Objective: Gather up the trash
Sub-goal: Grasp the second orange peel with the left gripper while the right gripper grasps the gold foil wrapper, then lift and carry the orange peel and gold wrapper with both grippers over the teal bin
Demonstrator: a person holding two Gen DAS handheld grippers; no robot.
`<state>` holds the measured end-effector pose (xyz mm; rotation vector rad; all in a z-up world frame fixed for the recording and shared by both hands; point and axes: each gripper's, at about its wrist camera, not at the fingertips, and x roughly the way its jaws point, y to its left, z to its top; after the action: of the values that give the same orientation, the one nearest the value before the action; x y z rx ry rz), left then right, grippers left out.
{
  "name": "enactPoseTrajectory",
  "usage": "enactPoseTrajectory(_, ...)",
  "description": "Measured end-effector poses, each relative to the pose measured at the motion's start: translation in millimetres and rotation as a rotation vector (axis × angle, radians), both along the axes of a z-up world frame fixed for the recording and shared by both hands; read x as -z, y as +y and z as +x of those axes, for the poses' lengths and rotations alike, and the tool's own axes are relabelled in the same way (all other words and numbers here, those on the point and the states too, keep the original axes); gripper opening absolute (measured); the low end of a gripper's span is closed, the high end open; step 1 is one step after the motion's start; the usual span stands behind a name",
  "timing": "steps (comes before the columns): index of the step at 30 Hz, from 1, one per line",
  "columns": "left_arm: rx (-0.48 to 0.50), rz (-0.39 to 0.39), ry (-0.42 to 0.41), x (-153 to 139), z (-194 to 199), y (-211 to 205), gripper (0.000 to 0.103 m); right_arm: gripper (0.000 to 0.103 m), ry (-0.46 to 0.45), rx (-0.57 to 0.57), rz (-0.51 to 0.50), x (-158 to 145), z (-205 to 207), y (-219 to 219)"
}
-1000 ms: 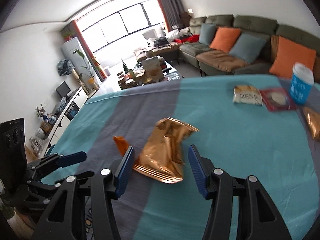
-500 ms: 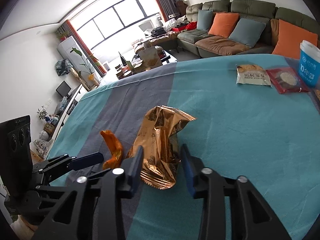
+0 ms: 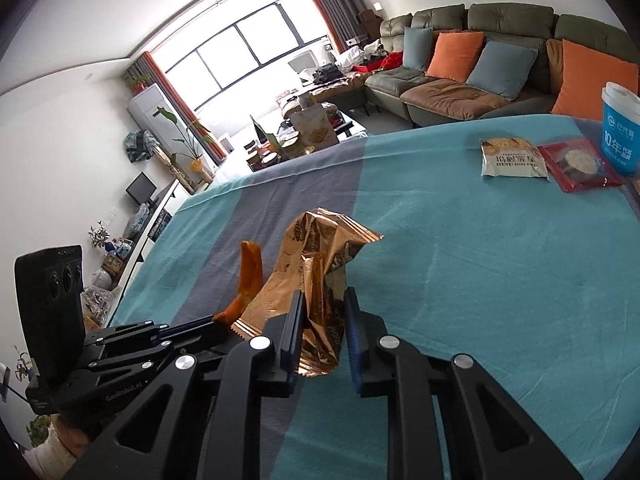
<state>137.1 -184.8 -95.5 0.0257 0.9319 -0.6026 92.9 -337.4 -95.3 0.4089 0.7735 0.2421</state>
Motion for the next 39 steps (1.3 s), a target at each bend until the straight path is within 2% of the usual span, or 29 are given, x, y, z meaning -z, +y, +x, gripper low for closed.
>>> enactPoseTrajectory(8, -0.011, 0.004, -0.072, -16, -24, 34, 0.009, 0.018, -0.037, -0.039, 0.018, -9, -6, 8)
enactPoseTrajectory(14, 0.0, 0.002, -0.074, -16, -48, 73, 0.01, 0.018, -0.051, -0.091, 0.027, -17, -6, 24)
enactPoseTrajectory(15, 0.004, 0.015, -0.079, -14, -53, 78, 0.012, 0.018, -0.049, -0.103, 0.027, -16, -6, 28)
enactPoseTrajectory(17, -0.004, 0.033, -0.084, -11, -56, 84, 0.03, 0.018, -0.044, -0.112, 0.028, -14, -5, 33)
enactPoseTrajectory(23, -0.014, 0.052, -0.104, -9, -49, 78, 0.042, 0.018, -0.031, -0.121, 0.04, -11, -3, 41)
enactPoseTrajectory(25, -0.012, 0.046, -0.093, -7, -43, 74, 0.041, 0.018, -0.032, -0.121, 0.041, -12, -6, 43)
enactPoseTrajectory(27, -0.006, 0.04, -0.073, -5, -38, 69, 0.036, 0.018, -0.03, -0.12, 0.041, -12, -6, 43)
enactPoseTrajectory(28, -0.001, 0.039, -0.059, -4, -35, 68, 0.025, 0.018, -0.029, -0.119, 0.043, -12, -6, 43)
enactPoseTrajectory(29, 0.008, 0.032, -0.041, -2, -33, 67, 0.019, 0.018, -0.028, -0.118, 0.045, -13, -6, 43)
enactPoseTrajectory(39, -0.024, 0.024, -0.081, -11, -47, 82, 0.014, 0.018, -0.047, -0.16, 0.057, -19, -5, 57)
